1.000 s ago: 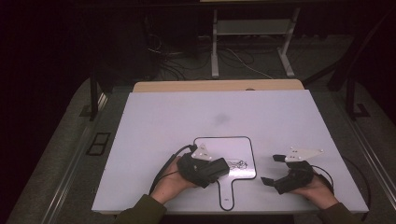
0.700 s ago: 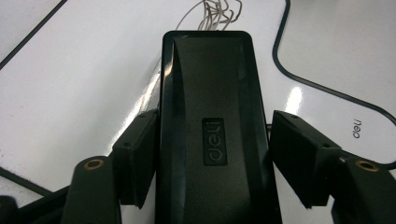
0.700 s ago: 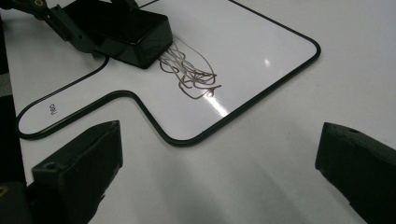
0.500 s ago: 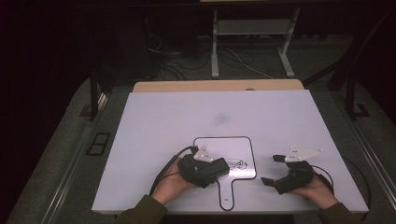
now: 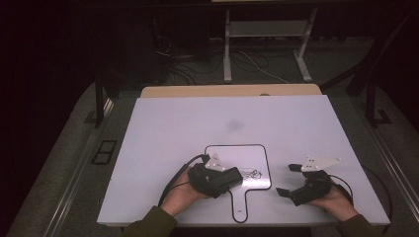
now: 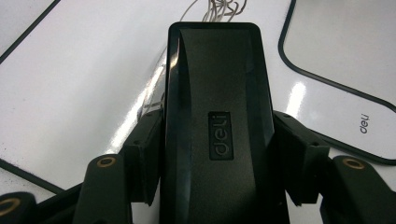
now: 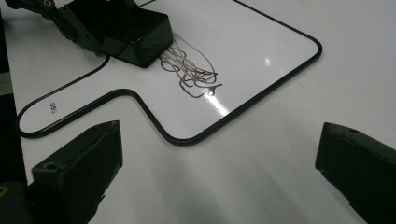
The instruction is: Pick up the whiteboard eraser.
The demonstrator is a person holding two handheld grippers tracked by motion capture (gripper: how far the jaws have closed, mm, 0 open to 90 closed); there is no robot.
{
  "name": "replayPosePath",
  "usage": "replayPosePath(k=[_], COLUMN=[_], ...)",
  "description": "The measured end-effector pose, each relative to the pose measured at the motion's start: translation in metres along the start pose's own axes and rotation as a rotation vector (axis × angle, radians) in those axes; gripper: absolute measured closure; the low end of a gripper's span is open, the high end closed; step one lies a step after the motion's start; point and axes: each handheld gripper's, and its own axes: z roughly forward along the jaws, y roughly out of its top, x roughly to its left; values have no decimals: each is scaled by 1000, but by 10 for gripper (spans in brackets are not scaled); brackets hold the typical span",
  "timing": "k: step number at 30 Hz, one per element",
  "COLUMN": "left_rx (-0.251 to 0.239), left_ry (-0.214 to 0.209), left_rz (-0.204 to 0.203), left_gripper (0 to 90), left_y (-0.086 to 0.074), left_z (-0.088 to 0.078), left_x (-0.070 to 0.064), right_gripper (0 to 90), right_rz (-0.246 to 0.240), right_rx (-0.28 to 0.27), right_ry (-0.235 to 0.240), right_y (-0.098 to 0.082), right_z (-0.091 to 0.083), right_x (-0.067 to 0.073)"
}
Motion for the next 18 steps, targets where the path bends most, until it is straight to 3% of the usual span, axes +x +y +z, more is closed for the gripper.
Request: replayPosePath(k=[14, 18], left_rx=[12, 3], left_ry=[-34, -32], left_rz=[1, -17], left_gripper=[393, 393], left_y=[1, 2], left_z=[-2, -6], left_x=[1, 1], right_gripper=[0, 0], right_rz=[-1, 0], right_rx=[-1, 0], right_ry=[0, 1], right_y=[0, 0], right_z=[0, 0], right_x=[0, 0])
